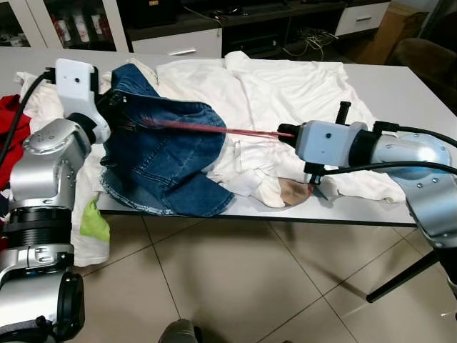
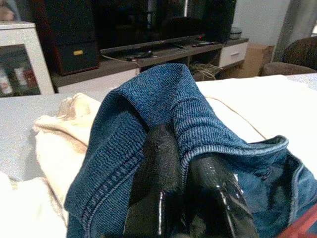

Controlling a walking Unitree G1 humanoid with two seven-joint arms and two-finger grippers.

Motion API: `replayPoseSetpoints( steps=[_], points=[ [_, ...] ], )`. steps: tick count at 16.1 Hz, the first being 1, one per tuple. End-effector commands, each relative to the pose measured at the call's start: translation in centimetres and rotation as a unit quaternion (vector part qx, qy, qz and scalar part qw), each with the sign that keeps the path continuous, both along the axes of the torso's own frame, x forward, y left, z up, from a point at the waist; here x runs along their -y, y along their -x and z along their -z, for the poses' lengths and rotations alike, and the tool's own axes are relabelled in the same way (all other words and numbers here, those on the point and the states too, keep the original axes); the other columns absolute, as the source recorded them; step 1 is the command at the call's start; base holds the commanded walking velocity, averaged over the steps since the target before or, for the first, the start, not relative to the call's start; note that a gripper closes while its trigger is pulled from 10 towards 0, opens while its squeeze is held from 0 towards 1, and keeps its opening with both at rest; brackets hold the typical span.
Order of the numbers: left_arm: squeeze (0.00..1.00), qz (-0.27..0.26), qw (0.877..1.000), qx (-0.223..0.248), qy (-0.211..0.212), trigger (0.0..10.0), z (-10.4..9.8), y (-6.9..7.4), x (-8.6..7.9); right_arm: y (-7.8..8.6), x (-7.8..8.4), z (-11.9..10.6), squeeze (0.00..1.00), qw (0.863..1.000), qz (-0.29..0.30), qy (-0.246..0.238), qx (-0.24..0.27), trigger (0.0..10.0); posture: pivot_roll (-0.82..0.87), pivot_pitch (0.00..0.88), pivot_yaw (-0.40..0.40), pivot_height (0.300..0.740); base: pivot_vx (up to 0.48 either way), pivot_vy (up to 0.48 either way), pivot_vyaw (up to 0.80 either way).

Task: Hang hanger

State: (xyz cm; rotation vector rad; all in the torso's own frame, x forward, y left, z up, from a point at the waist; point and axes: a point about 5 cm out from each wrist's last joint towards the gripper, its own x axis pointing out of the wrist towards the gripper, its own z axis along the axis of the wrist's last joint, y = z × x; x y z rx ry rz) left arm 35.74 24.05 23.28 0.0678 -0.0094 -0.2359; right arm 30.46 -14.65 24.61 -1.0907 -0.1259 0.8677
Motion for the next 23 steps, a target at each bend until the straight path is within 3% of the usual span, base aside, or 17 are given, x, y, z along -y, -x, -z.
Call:
replayPoseSetpoints(
  steps=[1, 7, 11, 16, 23],
  points=[
    [0.0, 0.005, 1.0, 0.003, -0.008, 10.0, -0.1, 0.1, 0.3, -0.2, -0.2, -0.5, 0.0, 1.0, -0.002, 0.013, 0.019, 10.0, 0.16, 0.004, 0.012, 0.74, 0.0, 0.0, 0.0],
    [0.0, 0.019, 0.999, 0.002, -0.047, 10.0, 0.3, 0.1, 1.6, -2.0, -0.7, -1.5, 0.0, 0.997, 0.045, 0.044, 0.054, 10.0, 0.16, 0.006, 0.005, 0.74, 0.0, 0.0, 0.0],
    [0.0, 0.02, 0.998, 0.005, -0.058, 10.0, 0.1, -0.1, 2.1, -1.9, -3.0, -1.4, 0.0, 0.997, 0.025, 0.041, 0.058, 10.0, 0.16, 0.007, 0.007, 0.74, 0.0, 0.0, 0.0],
    [0.0, 0.024, 0.997, 0.002, -0.079, 10.0, 0.2, -0.5, 3.2, -1.5, -5.7, -1.9, 0.0, 0.998, 0.03, 0.001, 0.048, 10.0, 0.16, 0.007, 0.007, 0.74, 0.0, 0.0, 0.0],
    [0.0, 0.045, 0.99, 0.023, -0.13, 10.0, -0.5, -1.6, 7.3, -1.2, -7.2, -1.8, 0.0, 0.999, 0.037, -0.004, 0.038, 10.0, 0.15, 0.005, -0.001, 0.74, 0.0, 0.0, 0.0]
  ],
)
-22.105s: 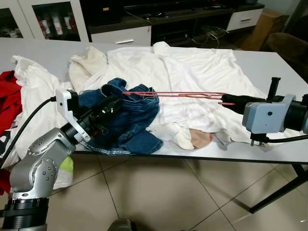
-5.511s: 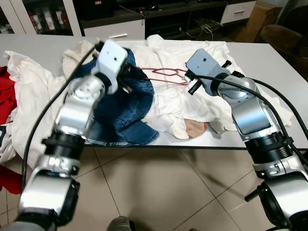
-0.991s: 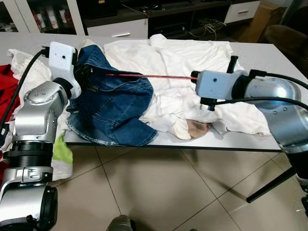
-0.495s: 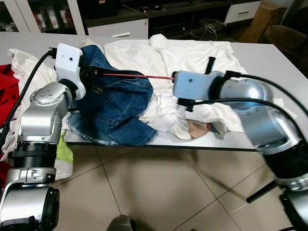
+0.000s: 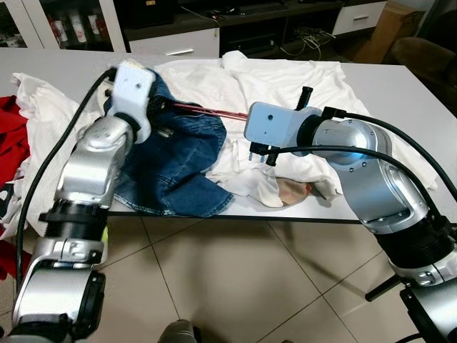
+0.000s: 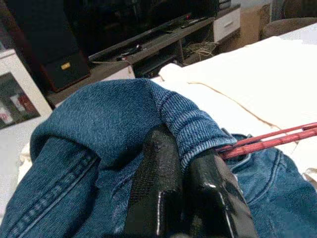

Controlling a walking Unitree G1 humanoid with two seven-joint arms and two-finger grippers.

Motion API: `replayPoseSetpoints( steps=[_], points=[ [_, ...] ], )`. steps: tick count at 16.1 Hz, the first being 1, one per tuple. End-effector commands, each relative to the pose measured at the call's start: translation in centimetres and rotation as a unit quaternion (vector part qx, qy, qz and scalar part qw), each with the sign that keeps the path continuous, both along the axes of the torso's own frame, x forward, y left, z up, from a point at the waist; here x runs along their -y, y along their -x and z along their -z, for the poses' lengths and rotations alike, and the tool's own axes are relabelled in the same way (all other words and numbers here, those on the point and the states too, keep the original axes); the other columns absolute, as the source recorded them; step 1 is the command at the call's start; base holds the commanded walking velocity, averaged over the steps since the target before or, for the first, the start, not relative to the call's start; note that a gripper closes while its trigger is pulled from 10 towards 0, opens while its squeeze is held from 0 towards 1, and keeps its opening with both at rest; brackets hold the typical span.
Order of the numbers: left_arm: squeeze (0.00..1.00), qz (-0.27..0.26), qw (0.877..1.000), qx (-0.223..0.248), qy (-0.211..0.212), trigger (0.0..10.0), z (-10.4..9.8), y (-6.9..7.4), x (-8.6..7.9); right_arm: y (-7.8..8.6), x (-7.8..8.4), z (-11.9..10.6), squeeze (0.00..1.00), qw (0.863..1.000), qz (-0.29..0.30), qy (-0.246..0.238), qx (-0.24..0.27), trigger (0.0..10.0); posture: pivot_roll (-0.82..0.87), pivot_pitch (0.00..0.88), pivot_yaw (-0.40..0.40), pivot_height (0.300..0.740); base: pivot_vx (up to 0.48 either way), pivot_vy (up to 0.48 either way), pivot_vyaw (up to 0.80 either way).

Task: Hang hanger

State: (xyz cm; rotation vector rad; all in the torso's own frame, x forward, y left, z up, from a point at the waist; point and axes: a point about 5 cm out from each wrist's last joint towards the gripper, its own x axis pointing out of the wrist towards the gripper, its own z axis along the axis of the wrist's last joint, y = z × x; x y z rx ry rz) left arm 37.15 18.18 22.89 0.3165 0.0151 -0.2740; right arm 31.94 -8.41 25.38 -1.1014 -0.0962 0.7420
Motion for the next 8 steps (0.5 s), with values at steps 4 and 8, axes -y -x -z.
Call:
replayPoseSetpoints(
  steps=[4, 8],
  points=[
    [0.0, 0.058, 0.996, 0.039, -0.055, 10.0, -1.6, -0.2, 2.9, 0.5, -1.3, -1.5, 0.0, 0.999, -0.025, -0.03, 0.011, 10.0, 0.14, 0.002, 0.003, 0.74, 0.0, 0.0, 0.0],
    [0.0, 0.044, 0.99, 0.04, -0.126, 10.0, -2.7, -0.3, 1.7, 0.9, -1.0, -1.1, 0.0, 0.999, -0.035, -0.037, -0.015, 10.0, 0.15, 0.0, 0.002, 0.74, 0.0, 0.0, 0.0]
  ],
)
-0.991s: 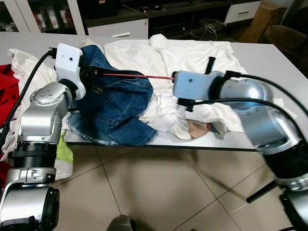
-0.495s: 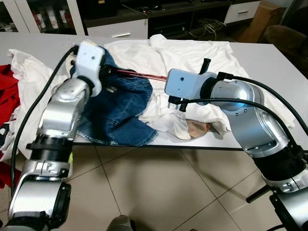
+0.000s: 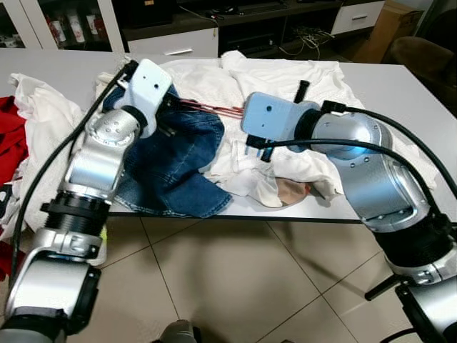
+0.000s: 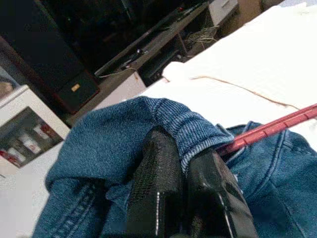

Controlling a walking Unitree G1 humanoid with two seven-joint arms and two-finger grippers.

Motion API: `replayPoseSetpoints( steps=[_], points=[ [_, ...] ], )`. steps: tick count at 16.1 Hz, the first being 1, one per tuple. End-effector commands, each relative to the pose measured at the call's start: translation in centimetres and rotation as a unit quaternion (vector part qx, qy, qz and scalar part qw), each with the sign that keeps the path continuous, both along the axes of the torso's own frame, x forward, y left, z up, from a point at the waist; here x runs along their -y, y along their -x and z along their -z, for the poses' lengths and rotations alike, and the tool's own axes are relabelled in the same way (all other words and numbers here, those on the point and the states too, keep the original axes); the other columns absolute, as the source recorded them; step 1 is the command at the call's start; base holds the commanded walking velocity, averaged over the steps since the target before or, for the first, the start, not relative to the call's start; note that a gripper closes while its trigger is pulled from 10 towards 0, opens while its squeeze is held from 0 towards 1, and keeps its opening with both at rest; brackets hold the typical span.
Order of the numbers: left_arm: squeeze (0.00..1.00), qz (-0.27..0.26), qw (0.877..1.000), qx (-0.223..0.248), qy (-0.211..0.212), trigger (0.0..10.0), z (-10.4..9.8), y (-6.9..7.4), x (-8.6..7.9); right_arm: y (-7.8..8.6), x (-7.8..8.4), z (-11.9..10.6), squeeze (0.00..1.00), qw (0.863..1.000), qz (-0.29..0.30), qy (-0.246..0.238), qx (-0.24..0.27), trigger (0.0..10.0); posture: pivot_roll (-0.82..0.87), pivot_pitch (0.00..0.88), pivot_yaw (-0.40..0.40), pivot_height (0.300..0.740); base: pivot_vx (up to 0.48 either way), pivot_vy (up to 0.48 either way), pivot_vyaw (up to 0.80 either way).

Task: Hang hanger

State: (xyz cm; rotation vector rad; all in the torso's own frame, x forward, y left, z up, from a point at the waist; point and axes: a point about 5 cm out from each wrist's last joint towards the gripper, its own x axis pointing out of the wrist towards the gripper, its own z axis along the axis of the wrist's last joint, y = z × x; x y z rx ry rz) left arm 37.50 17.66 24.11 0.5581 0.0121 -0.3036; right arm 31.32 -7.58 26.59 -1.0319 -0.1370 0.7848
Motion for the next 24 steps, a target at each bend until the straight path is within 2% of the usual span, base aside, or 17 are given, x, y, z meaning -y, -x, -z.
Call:
replayPoseSetpoints(
  steps=[1, 3, 5, 8, 9, 13, 15, 16, 18, 21, 23, 24],
  points=[
    [0.0, 0.037, 0.999, 0.017, -0.018, 10.0, -2.0, 0.3, 1.0, -0.2, 0.4, 0.6, 0.0, 1.0, 0.007, 0.005, -0.012, 10.0, 0.15, 0.0, 0.002, 0.74, 0.0, 0.0, 0.0],
    [0.0, 0.048, 0.998, 0.0, -0.038, 10.0, -2.3, 0.9, 0.6, -1.4, 1.6, 1.4, 0.0, 0.998, 0.057, 0.001, -0.023, 10.0, 0.16, 0.0, 0.002, 0.74, 0.0, 0.0, 0.0],
    [0.0, 0.042, 0.998, -0.007, -0.043, 10.0, -2.0, 1.1, 0.3, -1.9, 2.3, 1.5, 0.0, 0.996, 0.081, -0.002, -0.024, 10.0, 0.16, 0.0, 0.0, 0.74, 0.0, 0.0, 0.0],
    [0.0, 0.041, 0.998, -0.008, -0.047, 10.0, -2.0, 1.3, 0.5, -1.9, 2.7, 1.6, 0.0, 0.996, 0.086, 0.008, -0.026, 10.0, 0.16, 0.0, -0.006, 0.74, 0.0, 0.0, 0.0],
    [0.0, 0.045, 0.998, -0.009, -0.048, 10.0, -2.0, 1.4, 0.8, -1.9, 2.6, 1.6, 0.0, 0.996, 0.083, 0.009, -0.025, 10.0, 0.16, 0.0, -0.006, 0.74, 0.0, 0.0, 0.0],
    [0.0, 0.075, 0.99, -0.034, -0.111, 10.0, -0.4, 1.8, 3.5, -1.2, 0.8, 0.7, 0.0, 0.999, 0.048, -0.011, -0.023, 10.0, 0.15, 0.0, -0.007, 0.74, 0.0, 0.0, 0.0],
    [0.0, 0.077, 0.989, -0.036, -0.125, 10.0, 0.0, 1.6, 4.0, -0.9, 0.3, 0.5, 0.0, 0.999, 0.035, -0.021, -0.027, 10.0, 0.15, 0.0, -0.007, 0.74, 0.0, 0.0, 0.0],
    [0.0, 0.079, 0.988, -0.035, -0.125, 10.0, 0.0, 1.6, 4.4, -0.7, 0.0, 0.5, 0.0, 0.999, 0.028, -0.031, -0.033, 10.0, 0.15, 0.0, -0.007, 0.74, 0.0, 0.0, 0.0],
    [0.0, 0.071, 0.99, -0.028, -0.122, 10.0, -0.3, 1.4, 5.1, -0.8, -0.5, 0.1, 0.0, 0.995, 0.035, -0.083, -0.052, 10.0, 0.15, 0.0, -0.003, 0.74, 0.0, 0.0, 0.0],
    [0.0, 0.051, 0.993, -0.006, -0.106, 10.0, -1.3, 0.9, 5.2, -1.1, -0.6, -0.5, 0.0, 0.989, 0.053, -0.124, -0.059, 10.0, 0.15, 0.0, 0.0, 0.74, 0.0, 0.0, 0.0],
    [0.0, 0.044, 0.995, 0.013, -0.087, 10.0, -2.4, 0.7, 5.2, -1.6, 0.1, -0.1, 0.0, 0.99, 0.071, -0.109, -0.052, 10.0, 0.15, 0.0, 0.002, 0.74, 0.0, 0.0, 0.0],
    [0.0, 0.037, 0.996, 0.015, -0.083, 10.0, -2.8, 0.7, 4.6, -2.1, 1.0, 0.3, 0.0, 0.991, 0.089, -0.093, -0.047, 10.0, 0.15, 0.0, 0.002, 0.74, 0.0, 0.0, 0.0]
  ],
)
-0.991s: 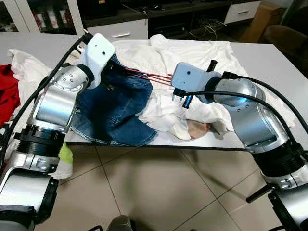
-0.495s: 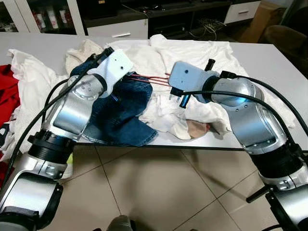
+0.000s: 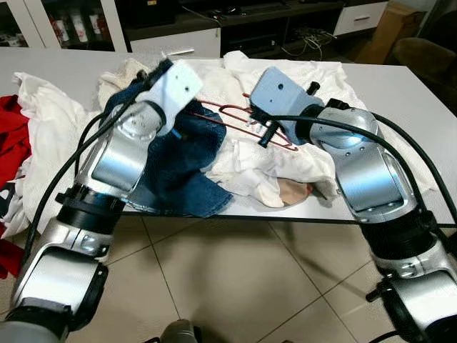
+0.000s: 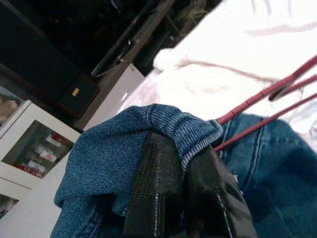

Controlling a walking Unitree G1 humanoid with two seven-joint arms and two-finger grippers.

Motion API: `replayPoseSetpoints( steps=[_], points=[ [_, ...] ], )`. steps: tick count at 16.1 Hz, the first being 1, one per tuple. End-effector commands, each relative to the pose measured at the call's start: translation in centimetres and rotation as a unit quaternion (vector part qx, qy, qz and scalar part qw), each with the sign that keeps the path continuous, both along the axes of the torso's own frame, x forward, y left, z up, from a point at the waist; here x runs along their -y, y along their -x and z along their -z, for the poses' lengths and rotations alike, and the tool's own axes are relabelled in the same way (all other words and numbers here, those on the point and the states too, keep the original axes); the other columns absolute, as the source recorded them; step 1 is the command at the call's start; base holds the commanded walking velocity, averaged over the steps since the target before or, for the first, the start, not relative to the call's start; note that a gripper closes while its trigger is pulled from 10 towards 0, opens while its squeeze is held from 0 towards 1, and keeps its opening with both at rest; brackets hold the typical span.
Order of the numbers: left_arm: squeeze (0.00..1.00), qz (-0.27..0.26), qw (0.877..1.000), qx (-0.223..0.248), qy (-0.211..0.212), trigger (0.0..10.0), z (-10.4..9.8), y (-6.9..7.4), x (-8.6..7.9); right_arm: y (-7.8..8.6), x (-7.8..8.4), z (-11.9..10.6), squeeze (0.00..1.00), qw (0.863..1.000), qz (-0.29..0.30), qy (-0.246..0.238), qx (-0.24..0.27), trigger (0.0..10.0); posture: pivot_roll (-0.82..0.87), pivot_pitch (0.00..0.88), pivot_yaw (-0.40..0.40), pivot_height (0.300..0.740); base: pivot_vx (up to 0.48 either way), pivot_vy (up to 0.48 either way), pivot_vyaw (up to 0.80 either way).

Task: Hang hanger

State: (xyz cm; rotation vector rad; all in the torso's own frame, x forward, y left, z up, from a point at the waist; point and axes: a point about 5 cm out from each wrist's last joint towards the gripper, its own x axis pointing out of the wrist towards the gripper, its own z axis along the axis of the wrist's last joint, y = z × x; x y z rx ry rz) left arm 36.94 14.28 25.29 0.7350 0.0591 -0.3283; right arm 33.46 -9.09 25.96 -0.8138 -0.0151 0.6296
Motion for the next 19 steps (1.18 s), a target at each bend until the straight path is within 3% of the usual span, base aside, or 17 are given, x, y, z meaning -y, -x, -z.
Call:
replayPoseSetpoints(
  steps=[1, 4, 6, 8, 11, 13, 15, 18, 19],
  points=[
    [0.0, 0.019, 0.999, 0.026, 0.01, 10.0, -1.8, 0.0, 0.5, -0.4, 0.3, -0.1, 0.0, 1.0, 0.004, 0.007, 0.004, 10.0, 0.15, 0.0, 0.002, 0.74, 0.0, 0.0, 0.0],
    [0.0, -0.02, 0.999, 0.028, 0.018, 10.0, -1.8, 0.2, -1.7, -1.0, 2.5, 0.3, 0.0, 0.998, 0.046, 0.032, 0.006, 10.0, 0.16, 0.0, -0.005, 0.74, 0.0, 0.0, 0.0],
    [0.0, -0.026, 0.999, 0.03, 0.026, 10.0, -1.8, 0.2, -1.8, -0.8, 2.3, 0.6, 0.0, 0.999, 0.037, 0.036, -0.001, 10.0, 0.16, 0.0, -0.01, 0.74, 0.0, 0.0, 0.0],
    [0.0, -0.02, 0.998, 0.033, 0.039, 10.0, -1.7, 0.4, -0.9, -0.3, 1.1, 0.9, 0.0, 1.0, 0.019, 0.02, -0.014, 10.0, 0.16, 0.003, -0.016, 0.74, 0.0, 0.0, 0.0],
    [0.0, -0.012, 0.997, 0.041, 0.07, 10.0, -1.7, 0.6, 0.8, -0.5, -0.2, 0.5, 0.0, 0.997, 0.044, -0.054, -0.021, 10.0, 0.16, 0.005, -0.019, 0.74, 0.0, 0.0, 0.0],
    [0.0, -0.016, 0.995, 0.043, 0.093, 10.0, -1.2, 0.8, 2.0, -1.2, 0.3, 0.6, 0.0, 0.99, 0.095, -0.104, -0.028, 10.0, 0.16, 0.006, -0.018, 0.74, 0.0, 0.0, 0.0],
    [0.0, -0.031, 0.993, 0.04, 0.103, 10.0, -0.7, 0.8, 1.7, -1.5, 1.1, 0.8, 0.0, 0.987, 0.115, -0.109, -0.03, 10.0, 0.16, 0.007, -0.016, 0.74, 0.0, 0.0, 0.0],
    [0.0, -0.112, 0.984, 0.052, 0.129, 10.0, 0.1, 0.8, -1.8, -1.2, 2.5, 2.3, 0.0, 0.987, 0.124, -0.088, -0.047, 10.0, 0.16, 0.007, -0.015, 0.74, 0.0, 0.0, 0.0],
    [0.0, -0.121, 0.982, 0.054, 0.134, 10.0, 0.1, 0.9, -2.1, -1.2, 2.6, 2.5, 0.0, 0.987, 0.127, -0.086, -0.049, 10.0, 0.17, 0.007, -0.015, 0.74, 0.0, 0.0, 0.0]
  ],
)
